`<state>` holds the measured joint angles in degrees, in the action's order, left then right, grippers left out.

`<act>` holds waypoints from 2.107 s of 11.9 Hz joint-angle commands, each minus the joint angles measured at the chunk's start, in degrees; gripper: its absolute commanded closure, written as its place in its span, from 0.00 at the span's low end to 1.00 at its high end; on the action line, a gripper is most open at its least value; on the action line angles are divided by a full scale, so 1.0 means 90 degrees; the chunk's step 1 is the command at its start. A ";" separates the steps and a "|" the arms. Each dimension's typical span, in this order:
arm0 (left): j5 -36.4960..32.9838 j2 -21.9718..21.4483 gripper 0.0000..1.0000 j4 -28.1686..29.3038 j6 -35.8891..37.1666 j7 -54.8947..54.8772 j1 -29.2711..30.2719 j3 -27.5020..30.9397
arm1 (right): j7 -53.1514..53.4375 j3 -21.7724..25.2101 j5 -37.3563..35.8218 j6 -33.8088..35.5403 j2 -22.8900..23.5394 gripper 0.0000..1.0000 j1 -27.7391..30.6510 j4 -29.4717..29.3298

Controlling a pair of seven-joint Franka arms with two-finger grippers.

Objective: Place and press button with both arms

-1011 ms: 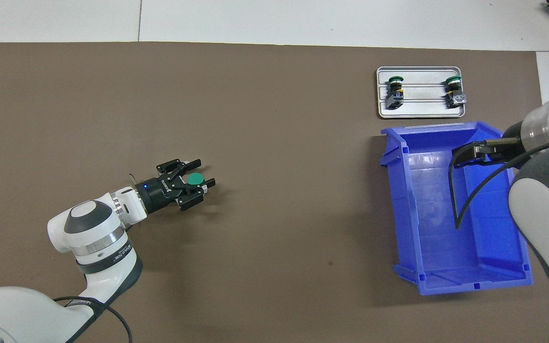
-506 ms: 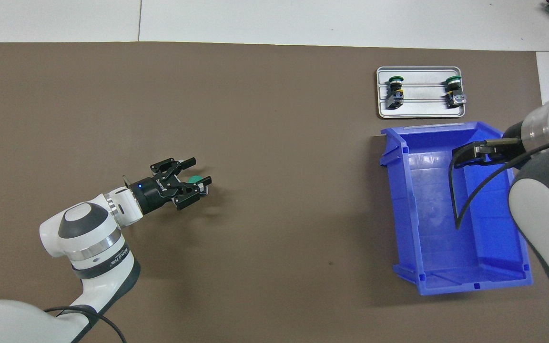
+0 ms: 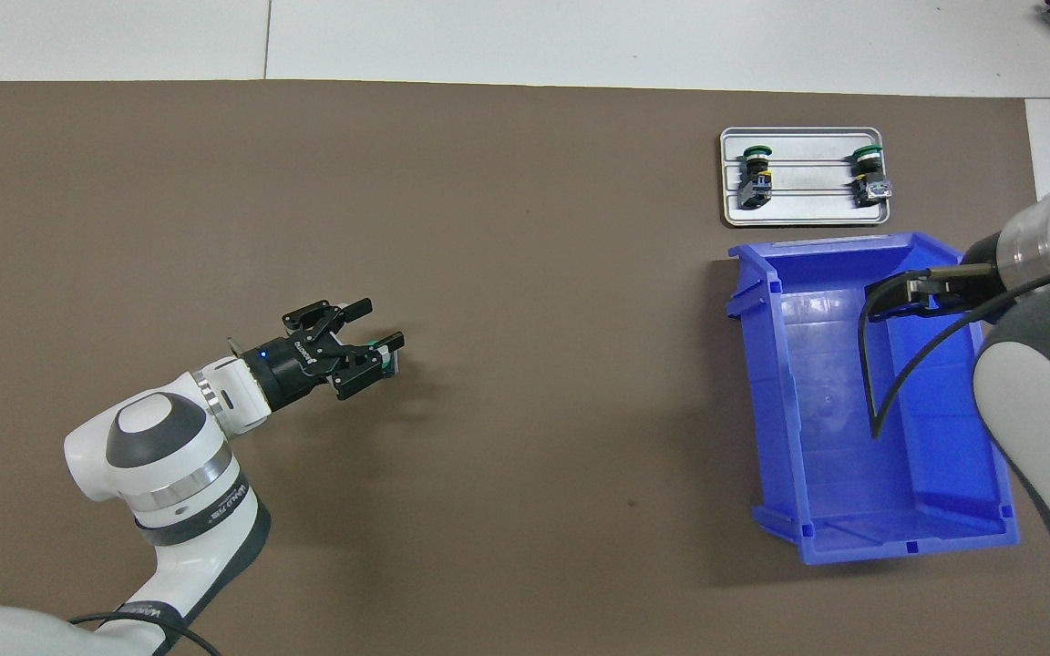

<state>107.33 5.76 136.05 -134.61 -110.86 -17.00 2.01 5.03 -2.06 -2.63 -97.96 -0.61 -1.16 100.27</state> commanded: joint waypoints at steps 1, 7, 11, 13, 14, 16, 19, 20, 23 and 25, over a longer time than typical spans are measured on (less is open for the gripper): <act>-0.1091 -0.0191 0.26 -0.0096 -0.0073 0.0996 0.0120 0.0059 | 0.0086 -0.0025 -0.0030 -0.0122 -0.0167 0.00 0.0041 0.0197; -0.2547 -0.0415 0.26 -0.0330 0.0385 0.2285 0.0589 0.0069 | 0.0096 -0.0035 -0.0020 -0.0131 -0.0167 0.00 0.0041 0.0197; -0.4487 -0.0737 0.26 -0.0604 0.0396 0.4568 0.0609 0.0069 | 0.0096 -0.0035 -0.0020 -0.0132 -0.0167 0.00 0.0041 0.0207; -0.5533 -0.0816 0.28 -0.0838 0.0406 0.5798 0.0522 0.0060 | 0.0096 -0.0035 -0.0020 -0.0141 -0.0167 0.00 0.0041 0.0207; -0.5945 -0.0816 0.30 -0.0955 0.0406 0.6317 0.0502 0.0030 | 0.0096 -0.0035 -0.0020 -0.0132 -0.0167 0.00 0.0041 0.0207; -0.6794 -0.0874 0.57 -0.1112 0.0406 0.7119 0.0492 -0.0028 | 0.0086 -0.0035 -0.0021 -0.0141 -0.0167 0.00 0.0041 0.0207; -0.8405 -0.0777 1.00 -0.1424 0.0367 0.8338 0.0152 -0.0077 | 0.0096 -0.0035 -0.0020 -0.0141 -0.0167 0.00 0.0041 0.0207; -0.8912 -0.0738 1.00 -0.1512 0.0338 0.8701 0.0034 -0.0077 | 0.0086 -0.0035 -0.0020 -0.0141 -0.0167 0.00 0.0041 0.0207; -1.0231 -0.0728 1.00 -0.1523 0.0250 0.9874 -0.0415 -0.0077 | 0.0096 -0.0035 -0.0021 -0.0141 -0.0167 0.00 0.0041 0.0207; -1.0694 -0.0640 1.00 -0.1494 0.0143 1.0227 -0.0581 -0.0077 | 0.0086 -0.0035 -0.0020 -0.0141 -0.0167 0.00 0.0041 0.0207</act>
<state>14.24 -1.10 123.14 -132.13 -21.56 -20.61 0.64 5.03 -2.06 -2.63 -97.96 -0.66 -1.16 100.35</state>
